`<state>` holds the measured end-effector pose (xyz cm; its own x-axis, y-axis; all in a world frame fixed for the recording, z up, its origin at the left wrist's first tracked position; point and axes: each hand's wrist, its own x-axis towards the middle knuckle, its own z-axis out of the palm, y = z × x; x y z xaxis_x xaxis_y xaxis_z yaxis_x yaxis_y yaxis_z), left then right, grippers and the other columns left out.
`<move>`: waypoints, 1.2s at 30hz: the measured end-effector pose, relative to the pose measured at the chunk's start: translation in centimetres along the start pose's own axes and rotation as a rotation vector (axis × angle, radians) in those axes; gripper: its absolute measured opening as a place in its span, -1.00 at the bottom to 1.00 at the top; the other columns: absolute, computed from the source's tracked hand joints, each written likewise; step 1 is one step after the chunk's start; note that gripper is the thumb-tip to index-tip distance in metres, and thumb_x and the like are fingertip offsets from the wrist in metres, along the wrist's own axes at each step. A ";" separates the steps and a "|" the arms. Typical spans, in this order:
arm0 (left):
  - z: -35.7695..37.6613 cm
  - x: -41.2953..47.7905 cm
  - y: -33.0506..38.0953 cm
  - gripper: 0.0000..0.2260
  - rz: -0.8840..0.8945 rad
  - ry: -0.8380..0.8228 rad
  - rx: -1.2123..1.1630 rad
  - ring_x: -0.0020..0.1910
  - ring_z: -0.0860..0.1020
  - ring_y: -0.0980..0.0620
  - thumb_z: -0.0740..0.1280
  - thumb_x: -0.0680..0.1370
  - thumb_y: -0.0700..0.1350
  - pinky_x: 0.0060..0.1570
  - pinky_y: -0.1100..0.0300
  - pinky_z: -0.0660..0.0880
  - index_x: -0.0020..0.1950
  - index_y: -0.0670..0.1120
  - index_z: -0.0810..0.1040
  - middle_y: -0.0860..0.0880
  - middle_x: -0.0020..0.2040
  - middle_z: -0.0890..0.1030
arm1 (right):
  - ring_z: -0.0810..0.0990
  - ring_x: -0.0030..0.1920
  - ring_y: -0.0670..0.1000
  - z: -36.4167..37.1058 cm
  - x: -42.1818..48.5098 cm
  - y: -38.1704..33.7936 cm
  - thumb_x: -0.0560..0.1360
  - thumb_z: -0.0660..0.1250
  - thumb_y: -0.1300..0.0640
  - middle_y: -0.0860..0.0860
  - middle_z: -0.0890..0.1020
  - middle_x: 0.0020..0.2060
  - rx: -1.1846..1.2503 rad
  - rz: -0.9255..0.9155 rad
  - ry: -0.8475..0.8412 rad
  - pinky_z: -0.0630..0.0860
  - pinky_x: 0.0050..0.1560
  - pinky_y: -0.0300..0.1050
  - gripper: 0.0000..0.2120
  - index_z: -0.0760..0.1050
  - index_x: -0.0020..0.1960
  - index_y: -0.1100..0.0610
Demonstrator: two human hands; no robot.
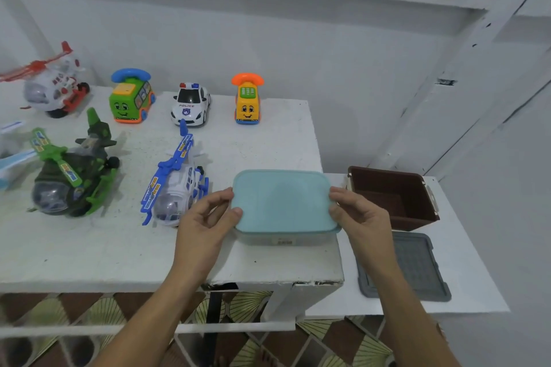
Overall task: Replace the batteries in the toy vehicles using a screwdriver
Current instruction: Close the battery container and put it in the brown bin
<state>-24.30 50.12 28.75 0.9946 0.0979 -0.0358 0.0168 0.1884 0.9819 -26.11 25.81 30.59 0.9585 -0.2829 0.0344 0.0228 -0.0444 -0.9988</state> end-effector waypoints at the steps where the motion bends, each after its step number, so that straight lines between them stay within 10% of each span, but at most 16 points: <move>1: 0.0 0.0 0.0 -0.73 -0.002 0.001 -0.003 0.03 0.65 0.20 0.35 0.48 -0.46 0.00 0.38 0.55 0.03 -0.13 0.60 0.16 -0.05 0.71 | 0.64 0.05 -0.20 -0.1 0.0 0.1 0.47 0.36 0.44 0.03 0.64 0.11 -0.005 0.006 0.001 0.56 0.04 -0.33 -0.75 0.63 0.06 0.17; 18: -0.2 0.3 0.0 -0.71 -0.151 0.027 -0.092 0.03 0.64 0.09 0.36 0.48 -0.40 -0.01 0.33 0.57 0.13 -0.13 0.63 -0.08 0.06 0.70 | 0.61 0.09 -0.24 -0.8 0.4 -0.3 0.57 0.28 0.33 -0.26 0.65 0.08 -0.069 0.174 -0.184 0.57 -0.01 -0.34 -0.58 0.47 0.21 -0.17; 28: 0.6 -0.4 0.8 -0.65 -0.177 -0.001 -0.032 0.04 0.63 0.21 0.27 0.57 -0.34 0.21 0.23 0.49 0.29 -0.03 0.54 0.14 0.08 0.69 | 0.57 0.18 -0.15 -1.3 1.6 0.1 0.59 0.27 0.28 -0.18 0.55 0.27 -0.158 0.253 -0.321 0.55 0.07 -0.25 -0.49 0.37 0.36 -0.24; 36: 1.3 0.4 0.6 -0.57 -0.209 0.070 0.188 0.19 0.56 0.16 0.24 0.59 -0.27 0.33 0.00 0.44 0.11 0.29 0.61 0.29 0.15 0.62 | 0.64 -0.24 -0.18 -0.6 2.7 -0.2 0.53 0.24 0.39 -0.11 0.70 -0.24 -0.140 0.337 -0.237 0.55 -0.22 -0.29 -0.46 0.49 0.26 -0.21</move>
<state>-23.78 48.96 29.57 0.9580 0.1444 -0.2476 0.2461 0.0282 0.9688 -23.74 24.50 30.93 0.9450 -0.0765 -0.3179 -0.3253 -0.1219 -0.9377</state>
